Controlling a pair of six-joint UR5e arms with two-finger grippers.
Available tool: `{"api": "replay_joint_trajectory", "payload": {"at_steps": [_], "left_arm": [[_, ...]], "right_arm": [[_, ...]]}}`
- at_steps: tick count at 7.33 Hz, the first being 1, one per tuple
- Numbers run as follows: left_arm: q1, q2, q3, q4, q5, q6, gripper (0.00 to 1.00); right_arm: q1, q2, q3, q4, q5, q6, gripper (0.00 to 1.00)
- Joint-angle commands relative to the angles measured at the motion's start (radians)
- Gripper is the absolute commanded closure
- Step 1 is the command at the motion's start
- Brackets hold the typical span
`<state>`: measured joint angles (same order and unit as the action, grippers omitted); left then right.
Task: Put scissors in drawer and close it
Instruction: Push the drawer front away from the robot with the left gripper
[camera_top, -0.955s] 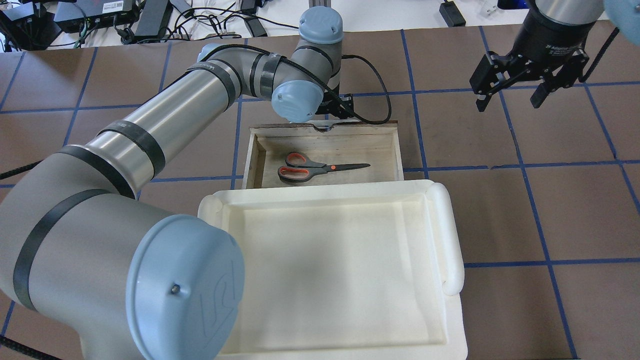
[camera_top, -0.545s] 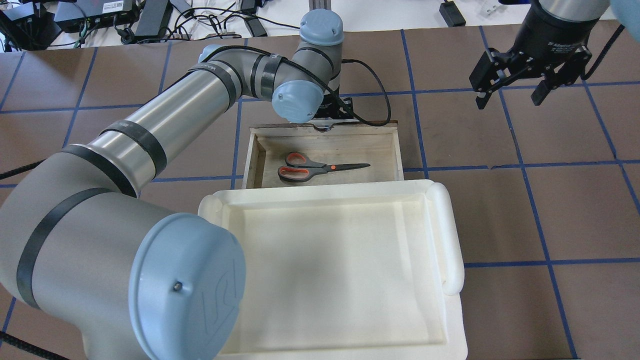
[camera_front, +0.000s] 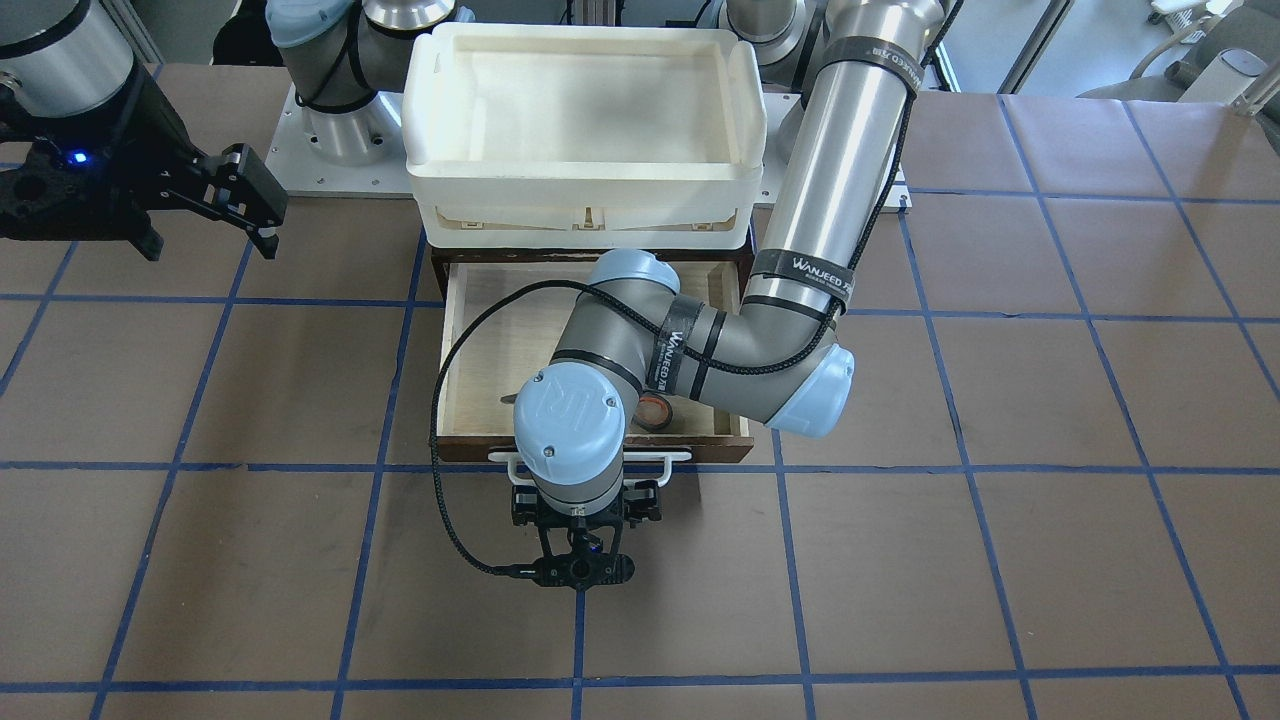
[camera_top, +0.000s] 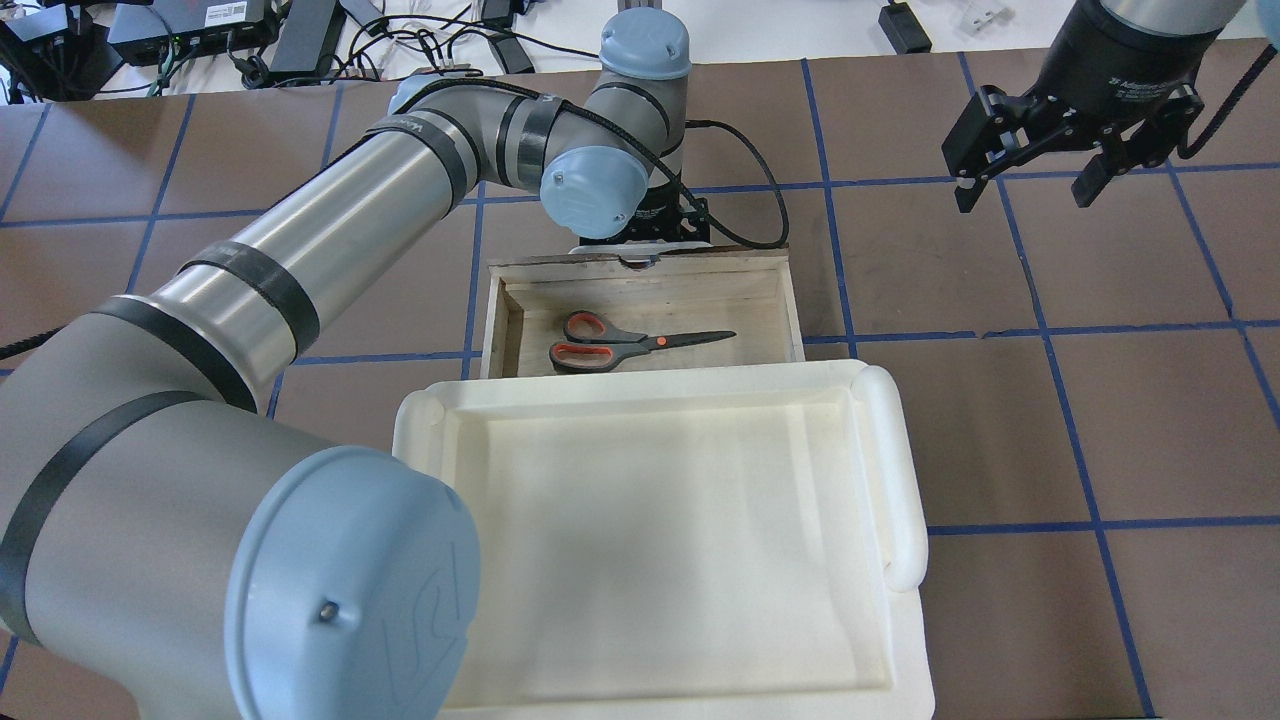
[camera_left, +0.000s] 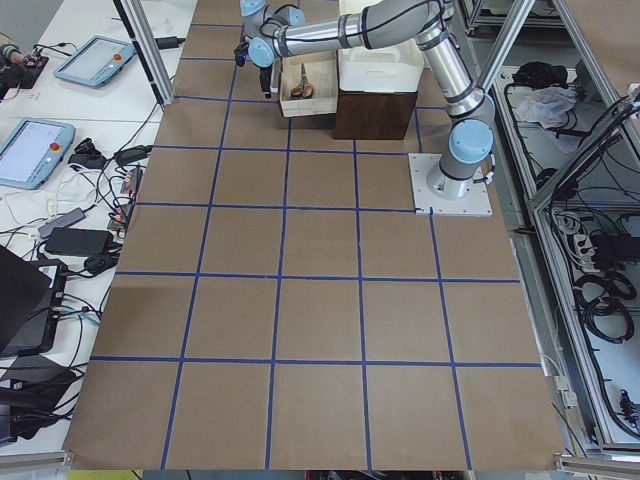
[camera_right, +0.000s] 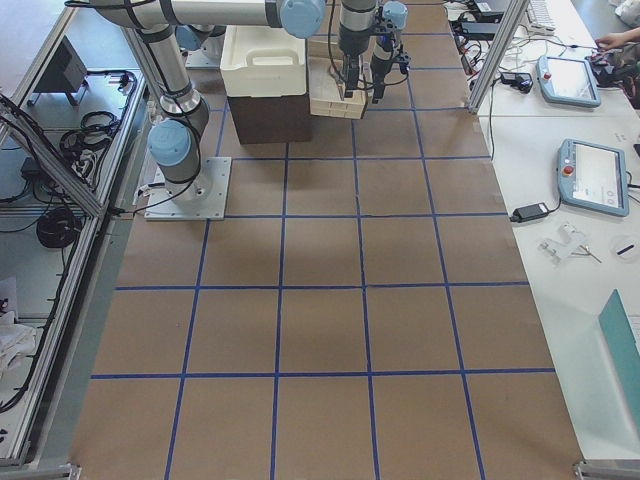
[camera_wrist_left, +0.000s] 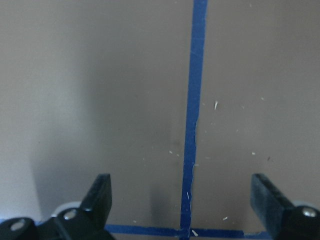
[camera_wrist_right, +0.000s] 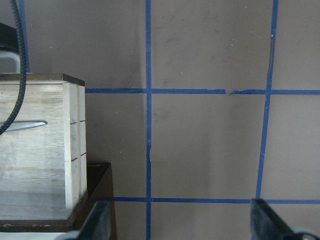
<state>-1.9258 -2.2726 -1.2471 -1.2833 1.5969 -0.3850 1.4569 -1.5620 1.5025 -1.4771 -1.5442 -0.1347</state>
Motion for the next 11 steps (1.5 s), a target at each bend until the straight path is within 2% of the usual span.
{"api": "replay_joint_trajectory", "payload": {"at_steps": [1, 2, 7, 11], "left_arm": [[-0.001, 0.036, 0.0, -0.048, 0.0, 0.0, 0.0], [-0.001, 0.047, 0.0, -0.062, -0.003, 0.0, 0.0], [-0.008, 0.111, -0.012, -0.191, -0.023, -0.002, 0.0], [-0.01, 0.169, -0.099, -0.211, -0.025, 0.0, 0.0]], "right_arm": [[0.016, -0.018, 0.001, 0.0, 0.021, 0.0, 0.0], [0.011, -0.015, 0.001, 0.007, -0.002, 0.0, 0.0], [0.022, -0.043, 0.007, -0.002, 0.004, 0.001, 0.0], [0.036, -0.059, 0.027, -0.005, 0.001, 0.003, 0.0]]}}
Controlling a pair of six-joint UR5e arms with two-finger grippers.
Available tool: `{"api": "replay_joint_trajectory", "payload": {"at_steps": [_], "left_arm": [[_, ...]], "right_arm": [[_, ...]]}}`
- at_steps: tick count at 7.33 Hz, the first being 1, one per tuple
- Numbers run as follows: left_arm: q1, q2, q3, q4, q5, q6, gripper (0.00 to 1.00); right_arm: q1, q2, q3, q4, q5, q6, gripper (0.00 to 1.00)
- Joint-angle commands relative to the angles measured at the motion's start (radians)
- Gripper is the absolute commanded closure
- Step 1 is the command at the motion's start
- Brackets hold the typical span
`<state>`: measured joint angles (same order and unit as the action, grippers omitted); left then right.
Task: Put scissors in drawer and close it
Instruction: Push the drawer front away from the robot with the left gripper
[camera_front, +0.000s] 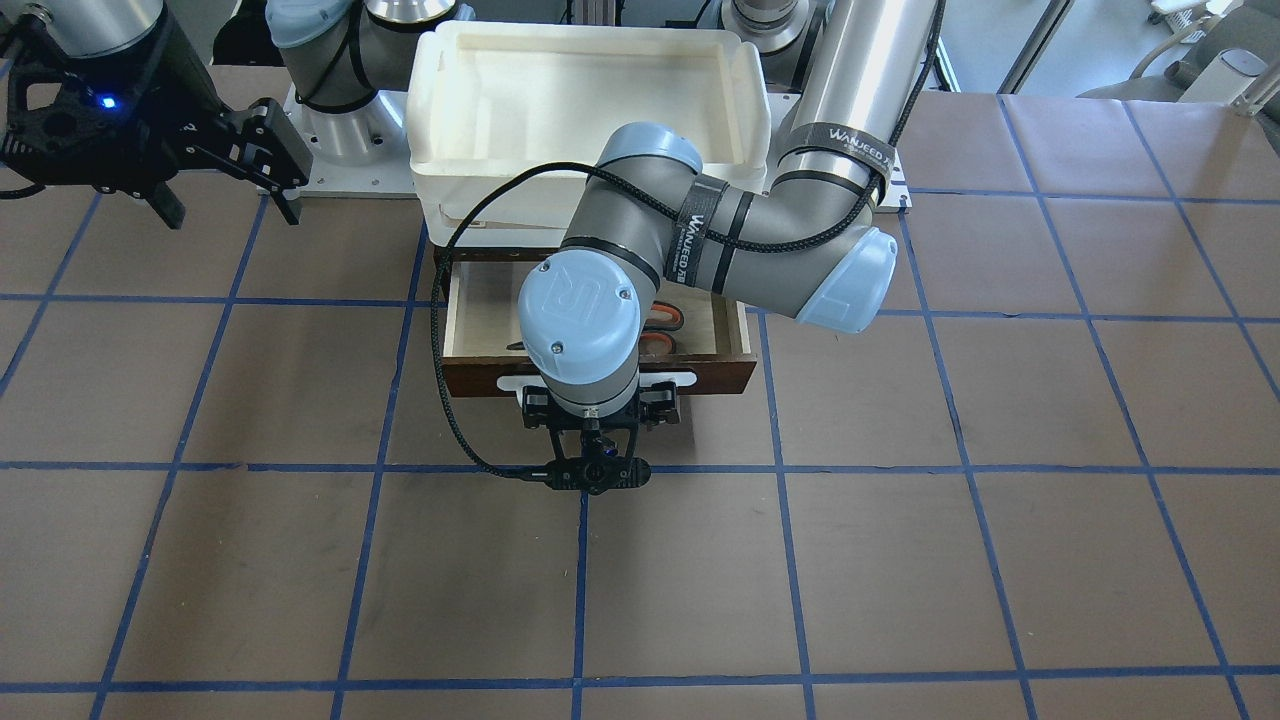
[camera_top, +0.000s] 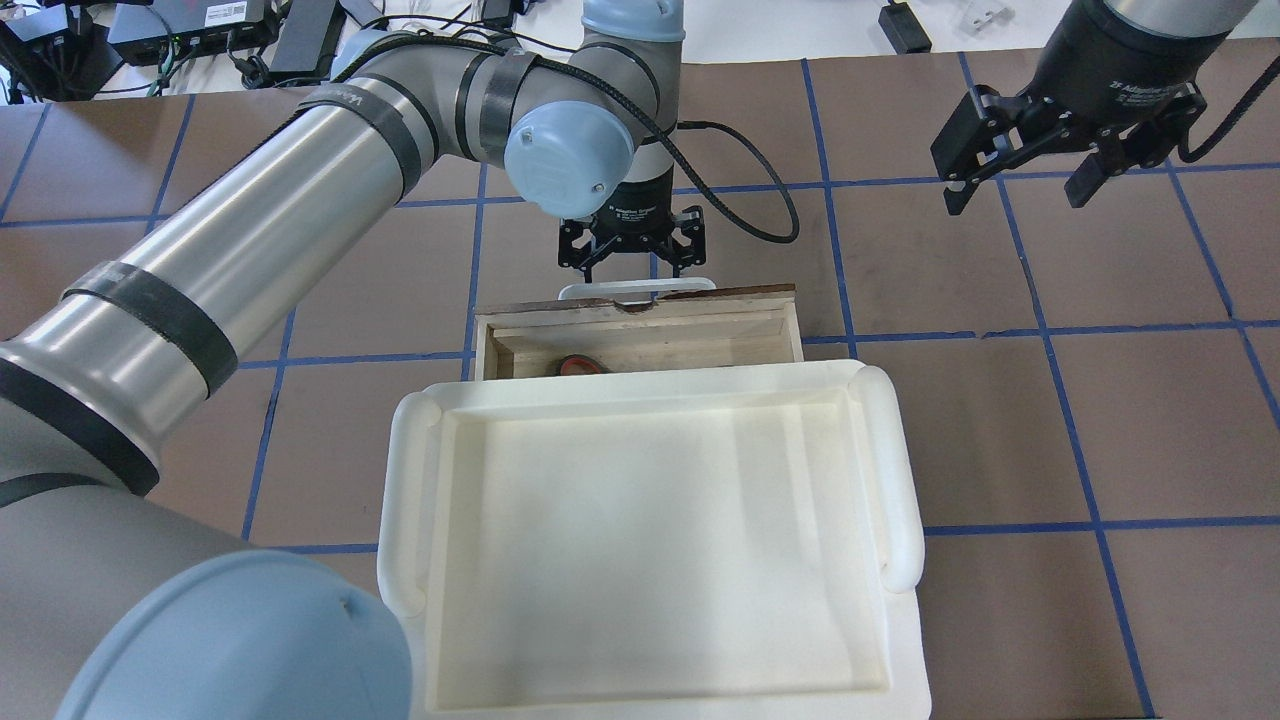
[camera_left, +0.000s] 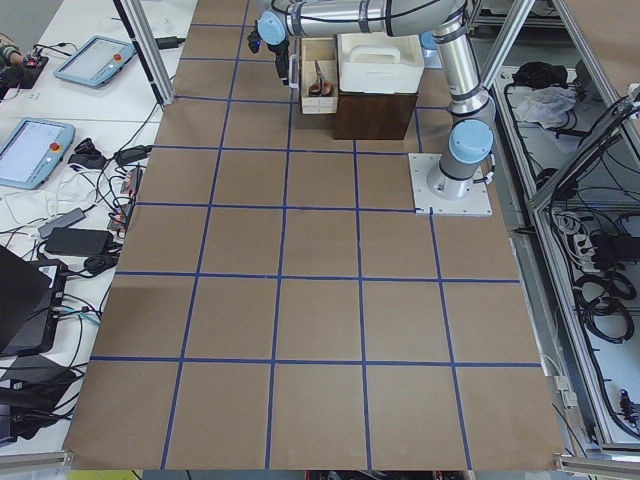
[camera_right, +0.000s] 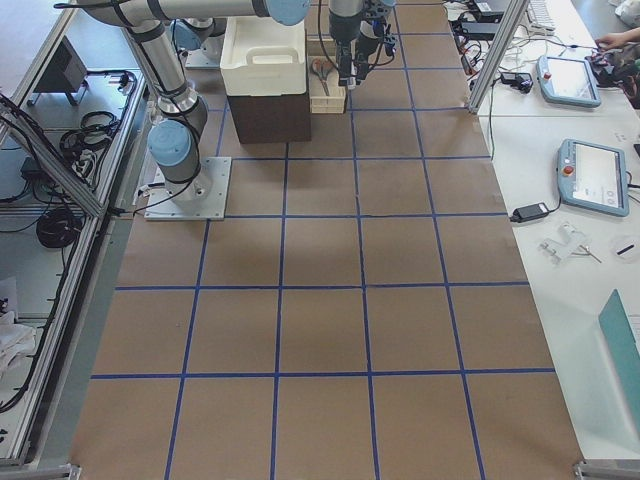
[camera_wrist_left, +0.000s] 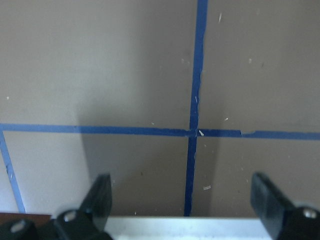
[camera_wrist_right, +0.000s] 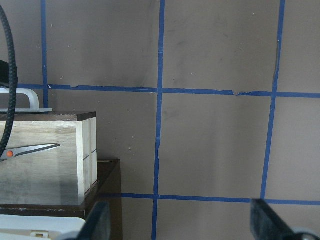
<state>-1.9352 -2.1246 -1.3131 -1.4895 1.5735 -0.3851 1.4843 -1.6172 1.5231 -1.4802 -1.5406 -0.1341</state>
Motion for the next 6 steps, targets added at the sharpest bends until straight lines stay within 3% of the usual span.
{"api": "replay_joint_trajectory", "payload": {"at_steps": [1, 6], "left_arm": [[-0.004, 0.037, -0.053, -0.021, -0.003, 0.0, 0.0], [-0.061, 0.093, -0.081, -0.178, 0.005, 0.0, 0.0]], "right_arm": [[0.025, -0.003, 0.008, -0.021, -0.006, 0.025, 0.0], [0.027, -0.012, 0.035, -0.023, -0.048, 0.037, 0.0]]}}
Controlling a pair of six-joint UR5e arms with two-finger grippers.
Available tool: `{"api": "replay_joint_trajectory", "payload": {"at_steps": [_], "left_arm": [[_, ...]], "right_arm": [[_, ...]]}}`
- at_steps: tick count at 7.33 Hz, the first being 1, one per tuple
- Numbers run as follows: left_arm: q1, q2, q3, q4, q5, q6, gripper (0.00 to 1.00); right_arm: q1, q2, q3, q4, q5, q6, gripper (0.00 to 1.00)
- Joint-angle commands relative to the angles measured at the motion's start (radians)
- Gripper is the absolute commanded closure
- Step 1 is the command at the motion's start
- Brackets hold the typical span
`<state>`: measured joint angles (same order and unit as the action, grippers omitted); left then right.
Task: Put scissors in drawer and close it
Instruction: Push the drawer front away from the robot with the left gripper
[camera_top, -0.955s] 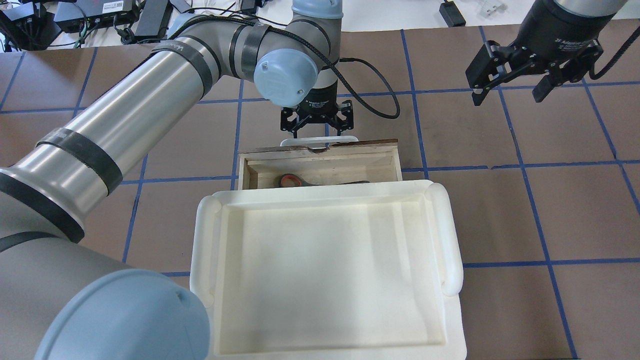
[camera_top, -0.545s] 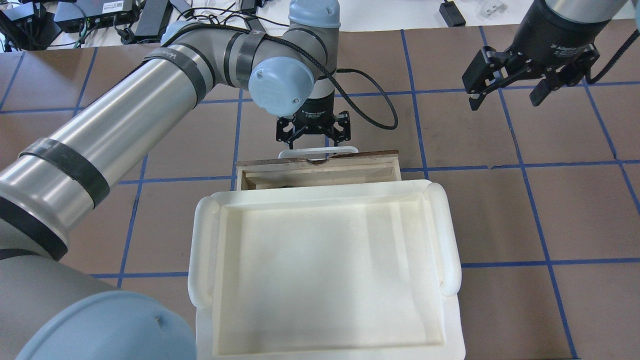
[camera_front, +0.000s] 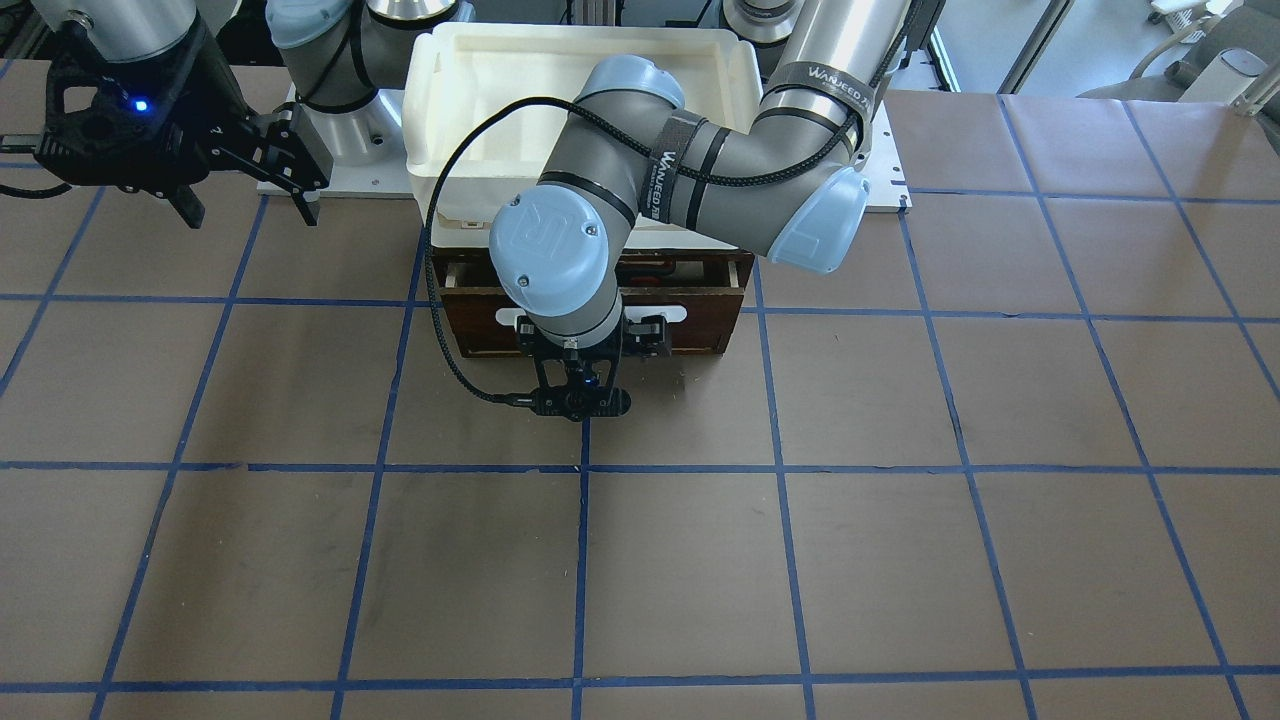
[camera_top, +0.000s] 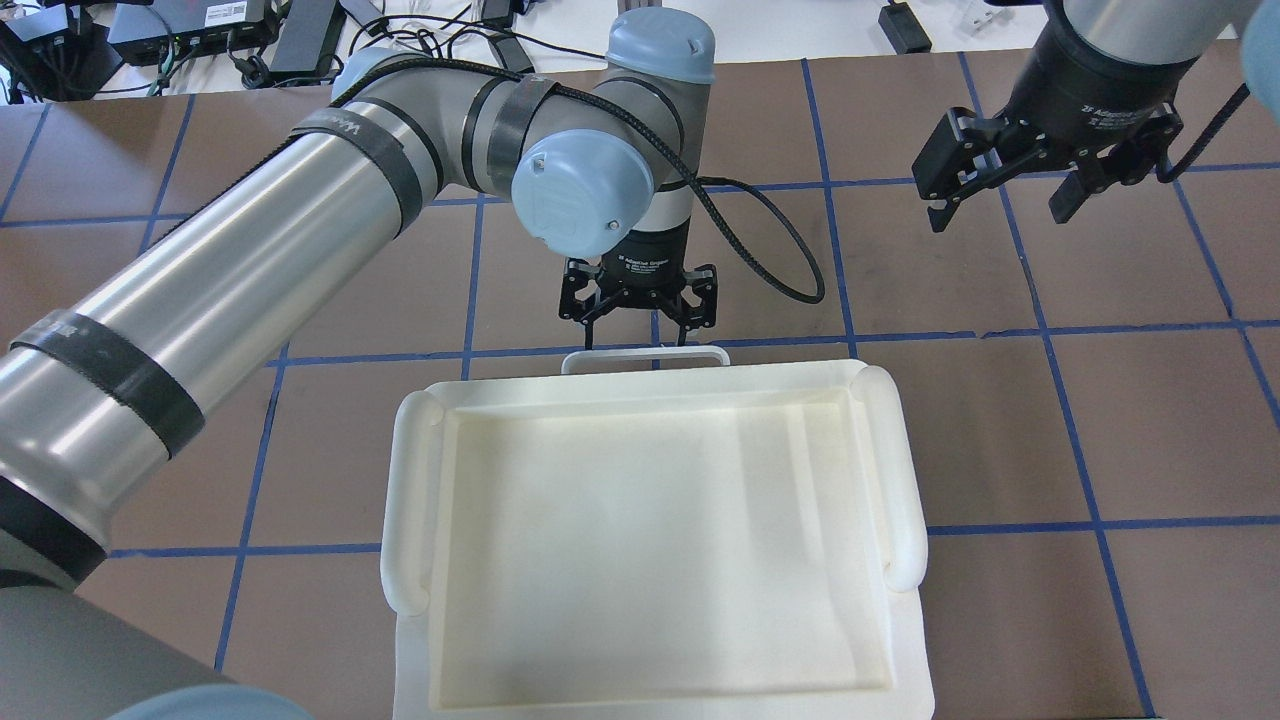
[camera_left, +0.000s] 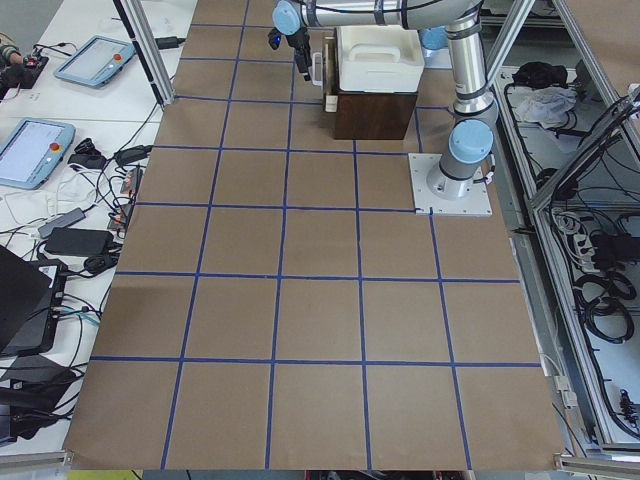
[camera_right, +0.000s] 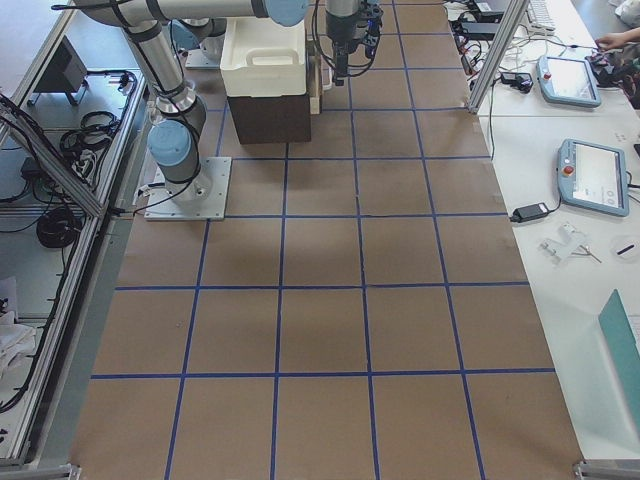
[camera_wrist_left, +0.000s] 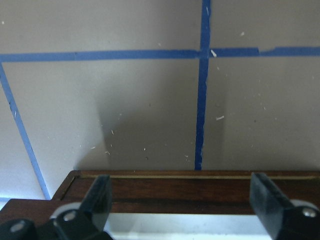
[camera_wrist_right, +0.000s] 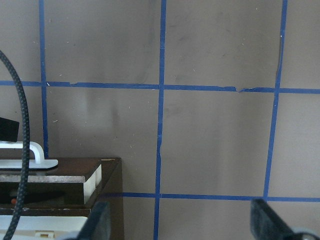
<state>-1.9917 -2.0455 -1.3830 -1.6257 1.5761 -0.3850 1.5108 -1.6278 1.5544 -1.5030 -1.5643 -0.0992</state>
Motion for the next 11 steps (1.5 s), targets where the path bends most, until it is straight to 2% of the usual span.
{"api": "replay_joint_trajectory", "payload": {"at_steps": [1, 3, 7, 9, 11], "left_arm": [[-0.004, 0.021, -0.024, -0.058, 0.002, 0.002, 0.0], [-0.006, 0.028, -0.048, -0.062, 0.001, 0.002, 0.0], [0.01, 0.05, -0.036, -0.046, 0.004, 0.008, 0.0], [0.039, 0.065, -0.027, 0.004, 0.007, 0.035, 0.0], [0.111, 0.123, 0.016, 0.003, 0.007, 0.037, 0.0]], "right_arm": [[0.0, -0.001, 0.012, 0.0, -0.036, 0.003, 0.0], [0.006, -0.001, 0.012, -0.011, -0.037, 0.059, 0.0], [0.035, 0.0, 0.012, -0.011, -0.04, 0.065, 0.0], [0.035, 0.0, 0.016, -0.011, -0.042, 0.059, 0.0], [0.035, 0.0, 0.018, -0.011, -0.043, 0.056, 0.0]]}}
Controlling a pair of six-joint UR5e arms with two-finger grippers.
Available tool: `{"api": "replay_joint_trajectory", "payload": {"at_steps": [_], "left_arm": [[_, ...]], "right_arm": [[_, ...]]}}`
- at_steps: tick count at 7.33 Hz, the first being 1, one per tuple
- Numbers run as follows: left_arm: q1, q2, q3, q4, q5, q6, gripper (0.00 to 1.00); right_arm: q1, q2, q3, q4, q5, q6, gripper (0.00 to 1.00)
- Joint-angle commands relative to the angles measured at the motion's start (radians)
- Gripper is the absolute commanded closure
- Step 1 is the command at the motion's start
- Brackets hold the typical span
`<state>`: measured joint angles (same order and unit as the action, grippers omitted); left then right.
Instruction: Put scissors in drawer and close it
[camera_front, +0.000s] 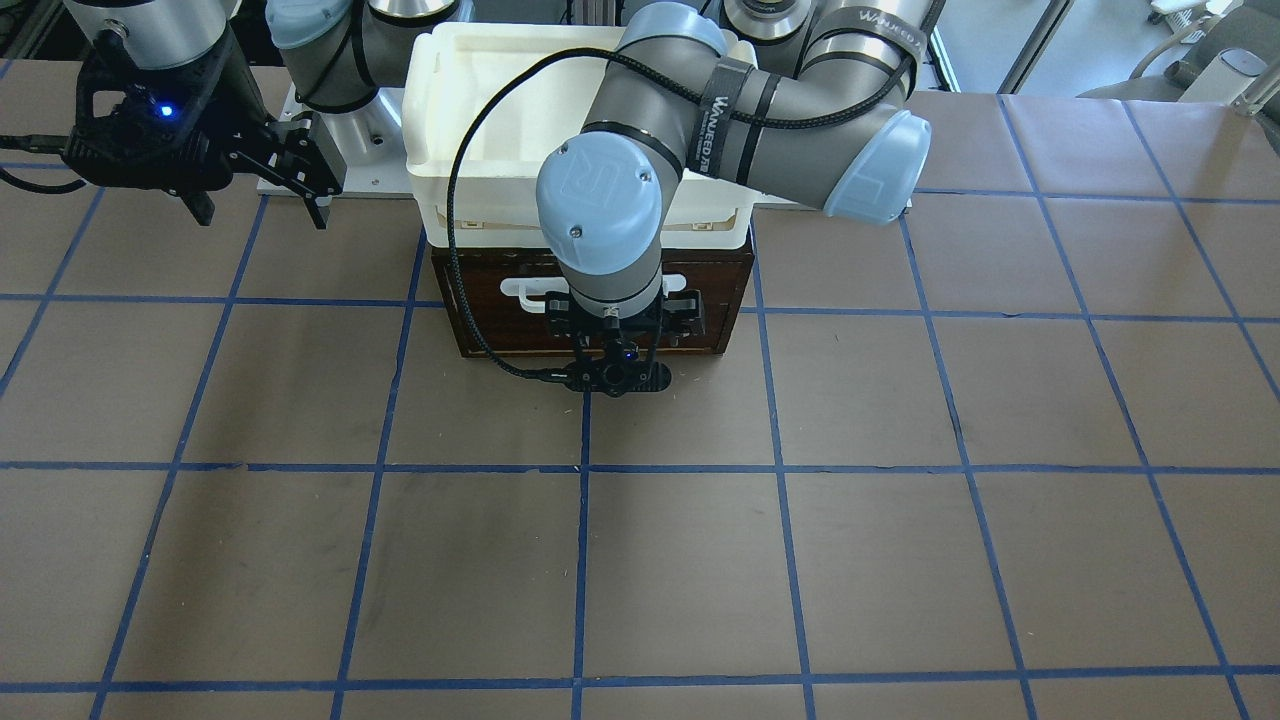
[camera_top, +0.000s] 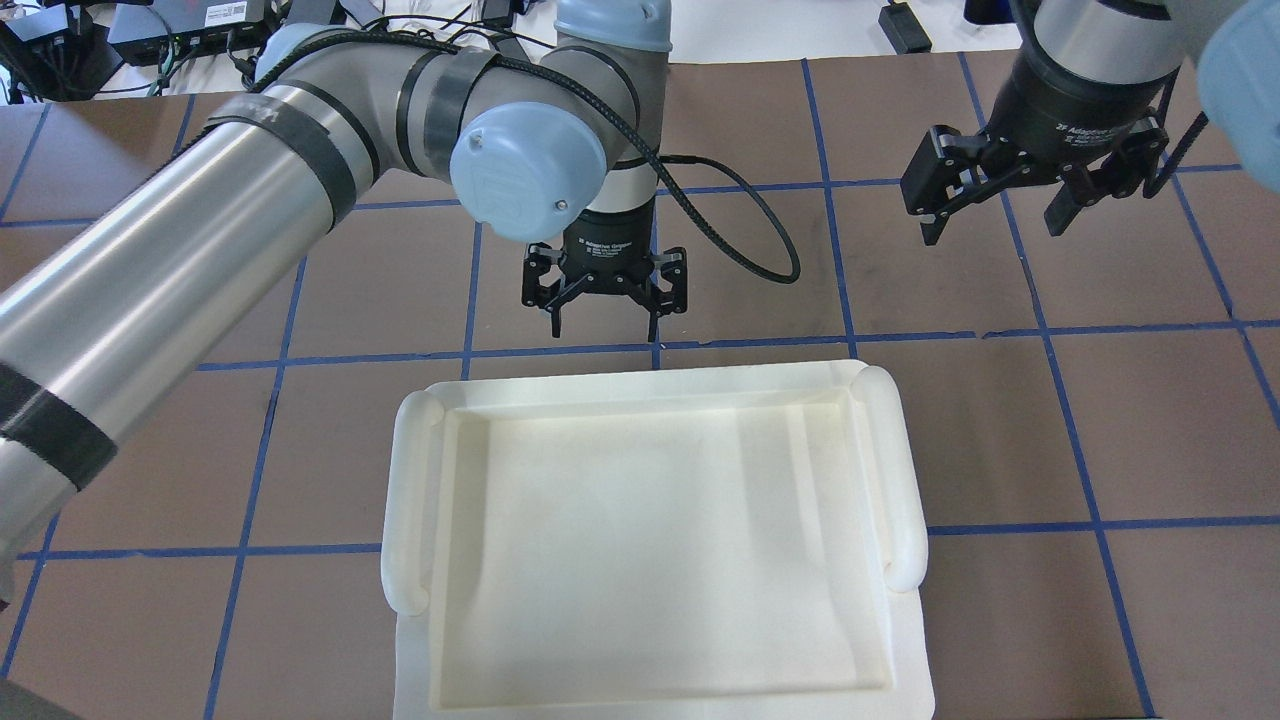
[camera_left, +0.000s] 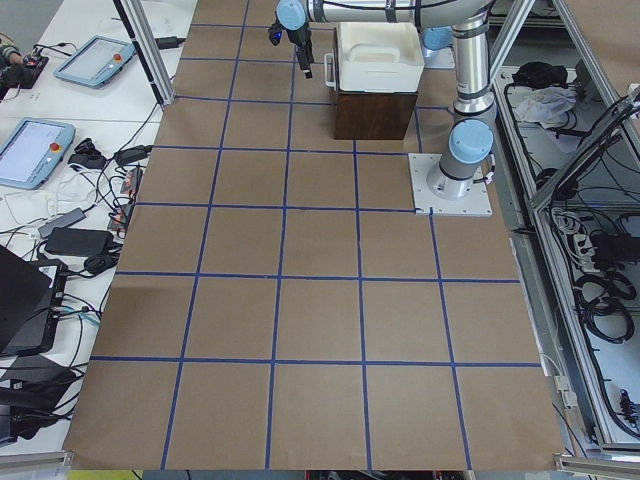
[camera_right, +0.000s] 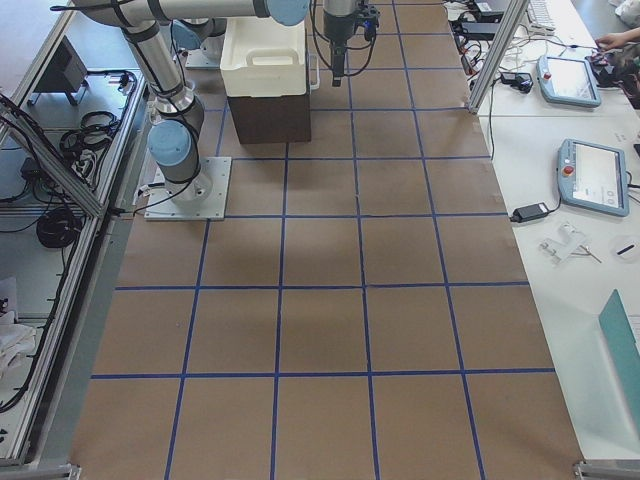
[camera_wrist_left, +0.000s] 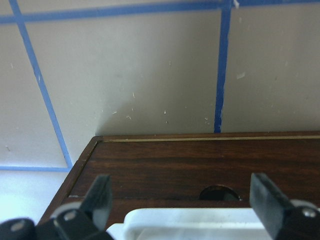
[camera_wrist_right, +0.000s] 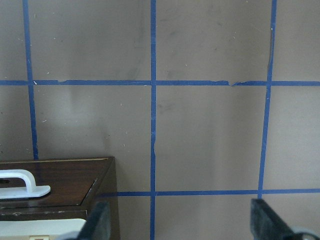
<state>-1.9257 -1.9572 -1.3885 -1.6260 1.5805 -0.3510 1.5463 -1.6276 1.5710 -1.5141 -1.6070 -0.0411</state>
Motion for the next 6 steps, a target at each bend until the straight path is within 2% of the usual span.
{"api": "replay_joint_trajectory", "payload": {"at_steps": [1, 3, 6], "left_arm": [[0.066, 0.088, 0.022, 0.002, 0.006, 0.03, 0.0], [0.092, 0.194, 0.022, -0.038, 0.042, 0.038, 0.0], [0.128, 0.3, 0.005, -0.005, 0.036, 0.138, 0.0]], "right_arm": [[0.0, 0.0, 0.001, 0.0, -0.002, -0.002, 0.0], [0.0, 0.002, 0.001, 0.0, -0.002, -0.008, 0.0], [0.0, 0.002, 0.001, 0.0, -0.004, -0.008, 0.0]]}}
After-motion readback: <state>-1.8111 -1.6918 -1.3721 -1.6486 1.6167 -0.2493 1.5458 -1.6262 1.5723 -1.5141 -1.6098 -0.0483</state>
